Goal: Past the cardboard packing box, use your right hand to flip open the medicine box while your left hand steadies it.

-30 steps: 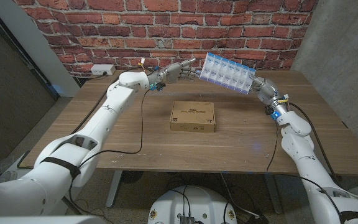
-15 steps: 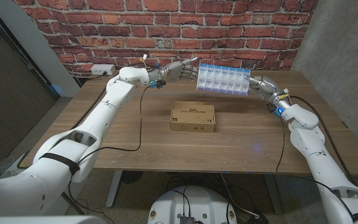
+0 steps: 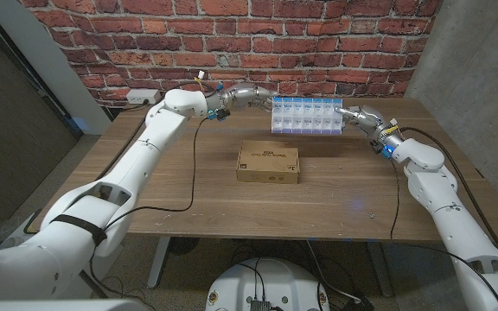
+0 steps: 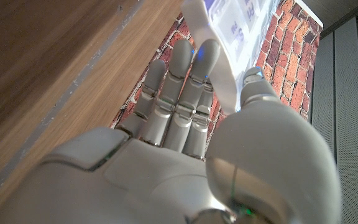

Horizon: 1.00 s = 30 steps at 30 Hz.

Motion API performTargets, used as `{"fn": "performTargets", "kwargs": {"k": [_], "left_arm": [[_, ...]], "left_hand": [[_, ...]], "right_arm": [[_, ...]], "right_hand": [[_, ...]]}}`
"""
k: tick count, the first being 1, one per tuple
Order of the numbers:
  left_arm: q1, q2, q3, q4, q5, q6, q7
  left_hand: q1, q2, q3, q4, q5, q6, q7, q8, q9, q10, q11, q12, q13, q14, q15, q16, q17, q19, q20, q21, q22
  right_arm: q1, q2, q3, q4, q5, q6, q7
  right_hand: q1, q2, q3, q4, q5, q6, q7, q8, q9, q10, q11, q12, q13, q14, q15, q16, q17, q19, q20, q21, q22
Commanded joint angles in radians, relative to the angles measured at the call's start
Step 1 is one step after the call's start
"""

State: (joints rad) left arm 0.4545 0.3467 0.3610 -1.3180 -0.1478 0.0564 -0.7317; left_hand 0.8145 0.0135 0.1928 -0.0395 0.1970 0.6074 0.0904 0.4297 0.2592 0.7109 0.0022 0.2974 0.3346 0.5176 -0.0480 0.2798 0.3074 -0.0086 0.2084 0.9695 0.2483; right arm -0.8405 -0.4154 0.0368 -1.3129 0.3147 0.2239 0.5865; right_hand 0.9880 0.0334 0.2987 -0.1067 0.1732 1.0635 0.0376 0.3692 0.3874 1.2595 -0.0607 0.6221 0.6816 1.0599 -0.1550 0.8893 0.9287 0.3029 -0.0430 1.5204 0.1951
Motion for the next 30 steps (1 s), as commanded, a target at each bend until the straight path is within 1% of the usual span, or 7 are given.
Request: {"fn": "performTargets", "kwargs": {"k": [1,10,13,20,25,28,30], "left_arm": [[0.019,0.017,0.004,-0.047,-0.002,0.009,0.038],[0.044,0.034,0.016,-0.115,0.030,0.045,0.111],[0.057,0.038,0.017,-0.148,0.041,0.074,0.144],[0.099,0.052,0.009,-0.224,0.075,0.100,0.245],[0.125,0.042,-0.011,-0.247,0.054,0.117,0.294],[0.136,0.035,-0.022,-0.253,0.034,0.126,0.312],[0.134,0.035,-0.024,-0.250,0.018,0.135,0.303]], "left_hand": [[0.068,0.015,0.035,-0.034,-0.011,0.092,-0.010,0.020,-0.017,0.081,-0.026,0.022,-0.019,0.058,-0.048,0.013,-0.010,0.030,0.002,0.022,-0.005],[0.143,0.007,0.076,-0.087,-0.015,0.200,-0.055,0.051,-0.024,0.191,-0.076,0.046,-0.034,0.169,-0.110,0.031,-0.028,0.078,0.000,0.042,-0.031],[0.140,-0.027,0.066,-0.095,-0.020,0.191,-0.056,0.050,-0.021,0.188,-0.072,0.044,-0.031,0.171,-0.108,0.027,-0.032,0.088,0.001,0.044,-0.035],[0.161,-0.038,0.071,-0.103,-0.017,0.113,-0.063,0.025,-0.011,0.145,-0.068,0.029,-0.021,0.141,-0.096,0.009,-0.030,0.084,0.003,0.042,-0.040],[0.281,0.011,0.132,-0.129,-0.011,0.208,-0.084,0.080,0.011,0.233,-0.112,0.069,0.002,0.240,-0.144,0.045,-0.016,0.134,-0.006,0.062,-0.047],[0.331,0.048,0.165,-0.123,-0.006,0.268,-0.101,0.121,0.029,0.298,-0.140,0.094,0.015,0.291,-0.172,0.061,-0.008,0.156,-0.007,0.072,-0.051],[0.336,0.070,0.178,-0.113,-0.005,0.297,-0.088,0.137,0.034,0.324,-0.133,0.103,0.019,0.312,-0.171,0.067,-0.004,0.162,-0.009,0.075,-0.053]], "right_arm": [[0.015,0.001,-0.018,-0.027,-0.016,0.005,-0.008],[0.020,0.010,-0.023,-0.060,-0.030,0.011,-0.033],[0.020,0.016,-0.026,-0.079,-0.047,0.007,-0.061],[0.023,0.034,-0.031,-0.099,-0.064,0.006,-0.105],[0.024,0.040,-0.032,-0.100,-0.061,0.012,-0.106],[0.024,0.040,-0.032,-0.100,-0.060,0.013,-0.105],[0.025,0.038,-0.033,-0.099,-0.059,0.013,-0.100]], "right_hand": [[0.113,0.103,0.041,-0.037,0.006,0.068,0.013,0.004,0.009,0.000,0.001,0.004,0.001,-0.006,-0.071,0.008,0.004,-0.001,-0.067,0.007,0.000],[0.114,0.104,0.044,-0.036,0.007,0.065,0.005,0.000,0.013,-0.002,-0.004,0.001,-0.002,-0.010,-0.072,0.002,0.004,-0.005,-0.067,0.007,-0.002],[0.113,0.103,0.044,-0.035,0.007,0.067,0.005,-0.002,0.011,-0.002,-0.005,0.002,0.000,-0.010,-0.071,0.001,0.005,-0.005,-0.067,0.006,-0.004],[0.114,0.102,0.045,-0.036,0.007,0.068,0.007,-0.006,0.009,-0.001,-0.003,0.003,0.002,-0.005,-0.072,0.002,0.008,-0.005,-0.066,0.006,-0.004],[0.115,0.102,0.046,-0.036,0.007,0.071,0.003,-0.006,0.010,0.000,-0.004,0.003,0.002,-0.004,-0.072,0.003,0.012,-0.005,-0.067,0.006,-0.005],[0.114,0.101,0.047,-0.036,0.007,0.072,-0.003,-0.006,0.011,0.000,-0.008,0.002,0.002,-0.005,-0.073,0.001,0.011,-0.004,-0.067,0.005,-0.006],[0.114,0.100,0.048,-0.036,0.007,0.071,-0.005,-0.007,0.011,0.000,-0.009,0.001,0.000,-0.003,-0.073,0.001,0.012,-0.003,-0.067,0.004,-0.006]]}}
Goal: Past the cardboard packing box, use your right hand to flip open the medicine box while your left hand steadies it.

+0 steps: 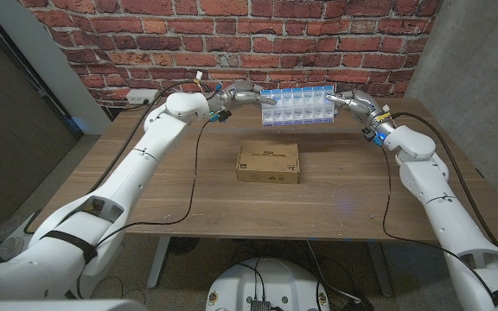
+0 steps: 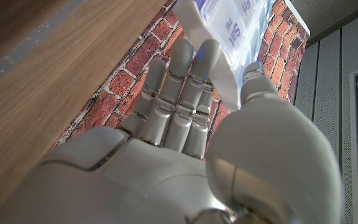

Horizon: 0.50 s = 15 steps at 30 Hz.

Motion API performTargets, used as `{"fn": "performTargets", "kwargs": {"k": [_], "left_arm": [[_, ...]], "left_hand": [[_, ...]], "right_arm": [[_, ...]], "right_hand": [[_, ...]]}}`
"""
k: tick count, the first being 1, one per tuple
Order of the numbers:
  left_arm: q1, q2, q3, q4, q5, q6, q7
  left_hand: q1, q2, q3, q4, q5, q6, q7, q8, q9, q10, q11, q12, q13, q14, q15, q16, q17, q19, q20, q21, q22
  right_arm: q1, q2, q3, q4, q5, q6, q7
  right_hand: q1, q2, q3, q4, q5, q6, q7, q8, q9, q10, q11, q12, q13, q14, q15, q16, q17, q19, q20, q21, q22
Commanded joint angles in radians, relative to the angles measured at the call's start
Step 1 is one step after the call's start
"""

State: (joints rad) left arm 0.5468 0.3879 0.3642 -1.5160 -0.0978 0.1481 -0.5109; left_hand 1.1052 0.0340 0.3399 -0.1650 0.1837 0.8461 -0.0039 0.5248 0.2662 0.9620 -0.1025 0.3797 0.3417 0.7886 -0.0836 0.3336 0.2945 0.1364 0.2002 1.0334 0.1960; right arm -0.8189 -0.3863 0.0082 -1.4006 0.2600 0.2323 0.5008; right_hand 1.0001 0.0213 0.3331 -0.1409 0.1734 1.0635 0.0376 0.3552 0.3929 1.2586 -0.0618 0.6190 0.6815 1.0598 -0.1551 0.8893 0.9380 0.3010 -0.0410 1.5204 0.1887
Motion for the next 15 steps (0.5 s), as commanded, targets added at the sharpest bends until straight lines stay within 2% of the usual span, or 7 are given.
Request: {"fn": "performTargets", "kwargs": {"k": [1,4,5,7,9,11,15], "left_arm": [[0.042,-0.007,-0.028,-0.052,-0.037,0.046,0.082],[0.031,0.000,-0.021,-0.043,-0.055,0.055,0.050],[0.033,-0.004,-0.017,-0.045,-0.053,0.064,0.059],[0.030,-0.007,-0.016,-0.040,-0.061,0.067,0.053],[0.040,-0.018,-0.024,-0.046,-0.067,0.069,0.075],[0.054,-0.030,-0.036,-0.055,-0.073,0.068,0.105],[0.073,-0.033,-0.041,-0.076,-0.070,0.061,0.140]], "left_hand": [[0.041,0.053,0.032,0.017,0.007,0.064,0.007,0.044,0.025,0.076,-0.025,0.022,0.013,0.045,-0.133,0.014,0.010,0.021,-0.002,0.012,-0.001],[-0.021,0.071,0.024,0.064,0.000,0.085,0.022,0.043,0.008,0.085,-0.005,0.012,0.005,0.044,-0.120,0.009,0.015,0.013,0.001,0.012,-0.002],[-0.087,0.064,0.008,0.100,-0.003,0.084,0.040,0.026,-0.014,0.081,0.017,-0.005,-0.012,0.038,-0.116,-0.001,0.014,0.009,0.004,0.013,-0.003],[-0.136,0.029,-0.012,0.117,-0.006,0.100,0.056,0.015,-0.033,0.088,0.024,-0.014,-0.028,0.042,-0.104,-0.010,0.006,0.012,-0.001,0.015,-0.004],[-0.128,0.049,0.006,0.115,0.000,0.117,0.052,0.012,-0.041,0.100,0.019,-0.015,-0.034,0.049,-0.107,-0.014,0.003,0.004,0.000,0.013,-0.004],[-0.069,0.099,0.065,0.083,0.012,0.154,0.033,0.021,-0.043,0.135,-0.002,-0.004,-0.029,0.085,-0.135,-0.011,-0.001,0.017,-0.011,0.021,-0.005],[-0.038,0.117,0.106,0.060,0.016,0.156,0.028,0.030,-0.029,0.151,-0.021,0.001,-0.021,0.098,-0.143,-0.017,-0.004,0.025,-0.021,0.024,-0.006]], "right_arm": [[0.002,0.007,-0.005,-0.013,-0.007,0.003,-0.014],[0.000,0.005,-0.004,-0.016,-0.005,-0.004,-0.014],[-0.001,0.005,-0.004,-0.016,-0.006,-0.004,-0.015],[-0.003,0.006,-0.002,-0.017,-0.004,-0.006,-0.017],[-0.006,0.007,0.000,-0.018,-0.003,-0.006,-0.019],[-0.007,0.005,0.001,-0.018,-0.002,-0.003,-0.017],[-0.012,0.003,0.003,-0.024,-0.002,-0.006,-0.017]], "right_hand": [[0.102,0.112,0.014,-0.002,0.007,0.072,-0.005,0.007,0.005,0.000,-0.008,0.005,0.001,-0.002,-0.073,0.002,0.004,-0.001,-0.069,0.003,0.000],[0.101,0.112,0.016,-0.001,0.007,0.072,-0.004,0.006,0.004,0.001,-0.008,0.004,0.000,-0.005,-0.073,-0.002,0.003,-0.001,-0.070,0.002,-0.001],[0.100,0.112,0.016,0.000,0.007,0.071,-0.002,0.005,0.004,0.001,-0.007,0.004,0.000,-0.004,-0.073,-0.002,0.004,-0.001,-0.070,0.001,-0.002],[0.100,0.111,0.016,0.000,0.006,0.072,-0.002,0.004,0.004,0.001,-0.007,0.003,-0.001,-0.002,-0.073,-0.003,0.003,-0.001,-0.070,0.000,-0.002],[0.099,0.111,0.016,0.000,0.006,0.072,-0.002,0.003,0.002,0.000,-0.007,0.003,0.000,-0.003,-0.072,-0.004,0.003,-0.001,-0.069,0.000,-0.002],[0.099,0.110,0.018,0.000,0.006,0.072,-0.004,0.003,0.004,0.003,-0.008,0.001,-0.005,-0.003,-0.073,-0.003,0.008,0.000,-0.070,-0.001,-0.002],[0.096,0.109,0.019,0.001,0.006,0.071,-0.011,0.004,0.007,0.002,-0.010,0.002,-0.002,0.000,-0.073,-0.008,0.005,0.000,-0.070,-0.004,-0.003]]}}
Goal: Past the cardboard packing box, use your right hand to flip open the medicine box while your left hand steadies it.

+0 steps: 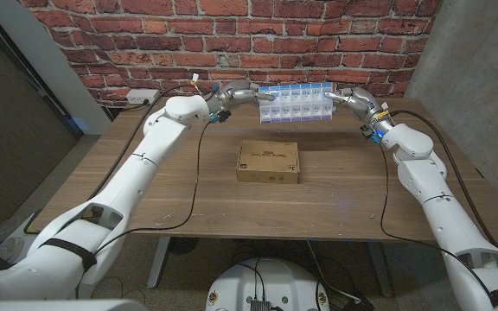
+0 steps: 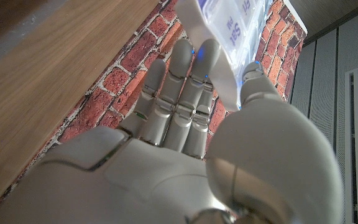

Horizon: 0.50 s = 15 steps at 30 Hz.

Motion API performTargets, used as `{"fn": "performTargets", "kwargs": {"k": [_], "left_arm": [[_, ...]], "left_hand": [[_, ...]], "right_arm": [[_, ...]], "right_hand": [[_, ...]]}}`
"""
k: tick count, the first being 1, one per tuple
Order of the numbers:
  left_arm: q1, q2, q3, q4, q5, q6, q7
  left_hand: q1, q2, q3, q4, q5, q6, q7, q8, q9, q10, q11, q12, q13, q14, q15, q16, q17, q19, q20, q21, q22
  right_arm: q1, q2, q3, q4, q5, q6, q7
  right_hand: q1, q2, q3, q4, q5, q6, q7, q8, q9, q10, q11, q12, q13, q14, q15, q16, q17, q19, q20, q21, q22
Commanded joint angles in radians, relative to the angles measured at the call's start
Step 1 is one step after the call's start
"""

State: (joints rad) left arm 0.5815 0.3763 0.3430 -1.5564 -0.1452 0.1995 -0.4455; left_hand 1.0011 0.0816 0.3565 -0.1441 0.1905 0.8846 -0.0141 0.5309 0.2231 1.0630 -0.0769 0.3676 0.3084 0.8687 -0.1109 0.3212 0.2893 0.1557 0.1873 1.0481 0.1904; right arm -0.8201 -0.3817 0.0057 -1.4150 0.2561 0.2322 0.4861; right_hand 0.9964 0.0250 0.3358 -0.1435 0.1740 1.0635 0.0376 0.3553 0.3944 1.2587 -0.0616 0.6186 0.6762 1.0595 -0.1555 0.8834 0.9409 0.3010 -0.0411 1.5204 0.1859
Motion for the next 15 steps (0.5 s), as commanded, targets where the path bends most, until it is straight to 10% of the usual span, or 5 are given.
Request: {"fn": "performTargets", "kwargs": {"k": [1,15], "left_arm": [[0.043,-0.022,-0.020,-0.041,-0.021,0.011,0.084],[0.080,-0.066,-0.068,-0.110,-0.138,0.265,0.102]], "left_hand": [[0.068,0.069,0.092,0.037,0.009,0.121,0.040,0.026,0.015,0.053,-0.048,0.014,0.013,0.019,-0.115,-0.005,0.001,0.006,-0.010,0.010,-0.001],[0.154,0.023,0.107,-0.035,0.017,0.196,0.109,0.044,0.018,0.130,0.024,0.042,0.012,0.055,-0.128,0.027,0.049,0.037,-0.072,0.033,0.002]], "right_arm": [[-0.011,-0.001,0.006,-0.010,0.004,-0.006,-0.001],[-0.024,-0.008,0.010,-0.043,0.012,-0.049,-0.002]], "right_hand": [[0.099,0.107,0.017,0.005,0.005,0.071,-0.012,0.004,0.006,0.002,-0.011,0.002,0.005,0.000,-0.073,-0.003,0.000,0.000,-0.070,-0.004,0.000],[0.082,0.095,0.016,0.009,0.006,0.061,-0.018,-0.014,-0.013,-0.009,-0.015,-0.018,-0.012,-0.003,-0.071,-0.023,-0.017,0.005,-0.055,-0.015,-0.004]]}}
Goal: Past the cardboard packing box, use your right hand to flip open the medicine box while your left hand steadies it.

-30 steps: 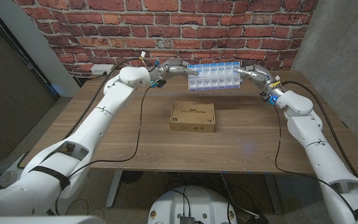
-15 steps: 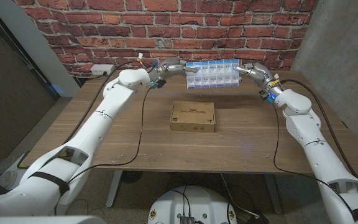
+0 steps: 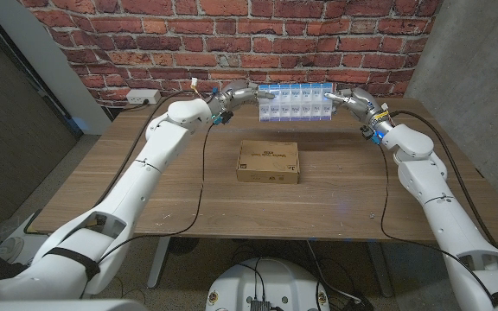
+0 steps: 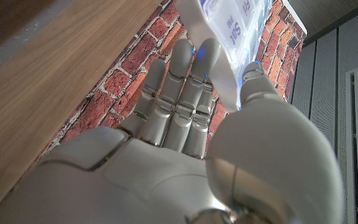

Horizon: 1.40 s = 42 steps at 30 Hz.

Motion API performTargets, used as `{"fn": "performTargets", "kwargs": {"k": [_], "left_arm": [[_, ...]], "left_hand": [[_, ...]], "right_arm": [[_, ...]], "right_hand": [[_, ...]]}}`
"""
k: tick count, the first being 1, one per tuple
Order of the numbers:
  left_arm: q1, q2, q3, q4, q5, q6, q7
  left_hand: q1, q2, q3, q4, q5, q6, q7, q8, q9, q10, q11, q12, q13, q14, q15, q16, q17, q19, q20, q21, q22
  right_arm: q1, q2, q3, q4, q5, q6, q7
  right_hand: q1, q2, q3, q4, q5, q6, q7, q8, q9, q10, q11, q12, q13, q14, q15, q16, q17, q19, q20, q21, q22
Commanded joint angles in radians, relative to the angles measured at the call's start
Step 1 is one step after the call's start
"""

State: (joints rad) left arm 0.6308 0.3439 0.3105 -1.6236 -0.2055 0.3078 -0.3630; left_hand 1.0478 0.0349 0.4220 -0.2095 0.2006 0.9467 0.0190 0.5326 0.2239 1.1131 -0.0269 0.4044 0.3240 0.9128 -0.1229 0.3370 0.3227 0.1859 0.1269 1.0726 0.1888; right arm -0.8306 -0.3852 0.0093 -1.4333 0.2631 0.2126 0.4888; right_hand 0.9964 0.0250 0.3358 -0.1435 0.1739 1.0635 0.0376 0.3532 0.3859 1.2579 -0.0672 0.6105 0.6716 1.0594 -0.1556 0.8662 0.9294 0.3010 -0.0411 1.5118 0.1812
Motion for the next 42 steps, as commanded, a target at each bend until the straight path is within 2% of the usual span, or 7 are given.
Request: {"fn": "performTargets", "kwargs": {"k": [1,8,12,15,20,30,42], "left_arm": [[0.037,-0.040,-0.040,-0.045,-0.082,0.158,0.027],[0.063,-0.071,-0.066,-0.054,-0.111,0.182,0.059],[0.073,-0.085,-0.075,-0.055,-0.124,0.193,0.074],[0.080,-0.096,-0.082,-0.052,-0.133,0.194,0.083],[0.084,-0.107,-0.088,-0.051,-0.142,0.201,0.096],[0.079,-0.130,-0.100,-0.032,-0.160,0.197,0.107],[0.105,-0.227,-0.148,-0.004,-0.223,0.182,0.181]], "left_hand": [[0.108,0.070,0.042,0.031,0.007,0.135,0.077,0.041,0.016,0.080,-0.025,0.004,-0.005,0.011,-0.115,0.012,0.017,0.008,-0.013,0.009,0.003],[0.139,0.056,0.040,0.028,0.013,0.148,0.074,0.026,-0.001,0.090,-0.029,-0.003,-0.024,0.021,-0.118,0.021,0.035,0.020,-0.028,0.021,0.005],[0.151,0.049,0.036,0.031,0.016,0.155,0.060,0.016,-0.010,0.091,-0.039,-0.009,-0.037,0.025,-0.120,0.023,0.044,0.025,-0.032,0.027,0.006],[0.156,0.045,0.034,0.034,0.018,0.156,0.057,0.011,-0.011,0.094,-0.049,-0.012,-0.044,0.028,-0.120,0.023,0.049,0.027,-0.036,0.031,0.006],[0.161,0.044,0.031,0.037,0.020,0.156,0.054,0.004,-0.011,0.096,-0.050,-0.016,-0.053,0.030,-0.120,0.023,0.055,0.028,-0.038,0.035,0.007],[0.167,0.041,0.024,0.042,0.023,0.158,0.048,-0.003,-0.004,0.095,-0.066,-0.020,-0.060,0.033,-0.120,0.022,0.065,0.028,-0.042,0.042,0.008],[0.170,0.039,0.019,0.045,0.030,0.164,0.045,-0.005,0.007,0.102,-0.074,-0.017,-0.056,0.040,-0.121,0.021,0.074,0.035,-0.054,0.051,0.008]], "right_arm": [[-0.013,-0.004,0.006,-0.024,0.007,-0.028,-0.003],[-0.021,-0.003,0.009,-0.031,-0.004,-0.024,-0.020],[-0.018,-0.006,0.007,-0.024,0.000,-0.022,-0.006],[-0.014,-0.003,0.006,-0.009,0.009,-0.013,0.005],[-0.013,0.003,0.006,0.000,0.006,-0.001,0.000],[-0.026,0.019,0.012,-0.007,-0.029,0.035,-0.062],[-0.071,0.075,0.025,-0.038,-0.159,0.126,-0.271]], "right_hand": [[0.067,0.087,0.008,0.015,0.004,0.055,-0.020,-0.017,-0.008,-0.011,-0.007,-0.015,-0.012,-0.004,-0.069,-0.008,-0.008,0.002,-0.052,-0.009,0.001],[0.031,0.071,-0.010,0.022,0.003,-0.016,-0.035,-0.058,-0.027,-0.069,-0.013,-0.062,-0.037,-0.060,-0.071,-0.052,-0.048,-0.015,-0.041,-0.023,0.001],[-0.022,0.071,-0.026,0.037,0.003,-0.130,-0.054,-0.109,-0.041,-0.207,-0.015,-0.148,-0.082,-0.110,-0.070,-0.152,-0.152,-0.054,-0.013,-0.042,0.001],[-0.103,0.050,-0.044,0.061,0.006,-0.285,-0.057,-0.156,-0.059,-0.371,0.026,-0.273,-0.157,-0.206,-0.007,-0.305,-0.304,-0.092,0.014,-0.048,0.002],[-0.180,0.021,-0.060,0.072,0.011,-0.485,-0.044,-0.174,-0.097,-0.559,0.069,-0.396,-0.229,-0.365,0.072,-0.473,-0.444,-0.131,0.031,-0.073,-0.003],[-0.182,0.015,-0.057,0.063,0.013,-0.511,-0.040,-0.167,-0.111,-0.599,0.063,-0.406,-0.250,-0.409,0.078,-0.517,-0.472,-0.130,0.021,-0.087,-0.006],[-0.172,0.014,-0.049,0.050,0.016,-0.518,-0.048,-0.166,-0.124,-0.617,0.056,-0.407,-0.267,-0.423,0.061,-0.544,-0.492,-0.127,-0.002,-0.100,-0.007]]}}
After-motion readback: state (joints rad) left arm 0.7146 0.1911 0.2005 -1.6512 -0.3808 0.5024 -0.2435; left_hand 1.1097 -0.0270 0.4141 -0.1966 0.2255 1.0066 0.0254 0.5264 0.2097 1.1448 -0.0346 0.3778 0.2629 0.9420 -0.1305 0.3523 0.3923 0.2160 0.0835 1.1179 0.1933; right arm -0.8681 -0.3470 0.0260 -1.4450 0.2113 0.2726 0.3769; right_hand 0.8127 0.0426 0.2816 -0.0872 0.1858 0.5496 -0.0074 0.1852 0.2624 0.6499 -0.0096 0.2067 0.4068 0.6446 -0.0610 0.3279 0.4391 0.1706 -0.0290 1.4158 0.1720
